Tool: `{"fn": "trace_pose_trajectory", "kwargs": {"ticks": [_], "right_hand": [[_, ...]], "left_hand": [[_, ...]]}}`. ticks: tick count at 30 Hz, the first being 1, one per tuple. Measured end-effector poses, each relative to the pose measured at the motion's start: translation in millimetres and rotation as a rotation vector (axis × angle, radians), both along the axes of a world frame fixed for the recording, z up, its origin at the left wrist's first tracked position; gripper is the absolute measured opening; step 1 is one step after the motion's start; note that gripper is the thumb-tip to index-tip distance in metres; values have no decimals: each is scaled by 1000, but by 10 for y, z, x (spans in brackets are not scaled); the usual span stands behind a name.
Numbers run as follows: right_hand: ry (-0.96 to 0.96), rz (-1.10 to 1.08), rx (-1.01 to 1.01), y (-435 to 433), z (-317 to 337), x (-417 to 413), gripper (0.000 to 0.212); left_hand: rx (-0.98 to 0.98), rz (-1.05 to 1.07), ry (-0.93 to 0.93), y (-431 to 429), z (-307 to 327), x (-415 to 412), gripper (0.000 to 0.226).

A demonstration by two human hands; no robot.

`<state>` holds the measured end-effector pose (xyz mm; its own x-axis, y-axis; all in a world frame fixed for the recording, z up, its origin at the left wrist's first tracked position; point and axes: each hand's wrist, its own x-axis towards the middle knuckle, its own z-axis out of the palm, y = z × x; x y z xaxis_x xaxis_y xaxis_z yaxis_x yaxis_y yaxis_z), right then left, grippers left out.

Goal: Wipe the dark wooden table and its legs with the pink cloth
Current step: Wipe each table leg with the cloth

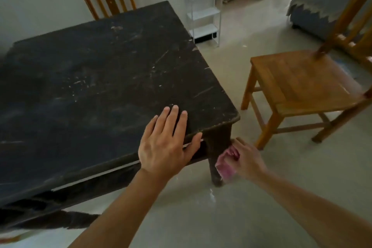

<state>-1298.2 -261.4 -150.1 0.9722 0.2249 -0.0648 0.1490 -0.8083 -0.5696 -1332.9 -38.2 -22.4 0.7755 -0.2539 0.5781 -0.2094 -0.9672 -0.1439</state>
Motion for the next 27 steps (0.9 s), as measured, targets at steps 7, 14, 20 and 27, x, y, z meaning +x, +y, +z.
{"fn": "trace_pose_trajectory", "kwargs": {"ticks": [7, 14, 20, 27], "right_hand": [[-605, 167, 479, 111, -739, 214, 3], [-648, 101, 492, 339, -1022, 338, 15], [-558, 97, 378, 602, -883, 484, 29], [-300, 139, 416, 325, -699, 587, 48]], "left_hand": [[59, -34, -571, 100, -298, 208, 43], [115, -33, -636, 271, -423, 320, 44], [103, 87, -596, 523, -380, 477, 47], [30, 152, -525, 439, -423, 530, 51]]}}
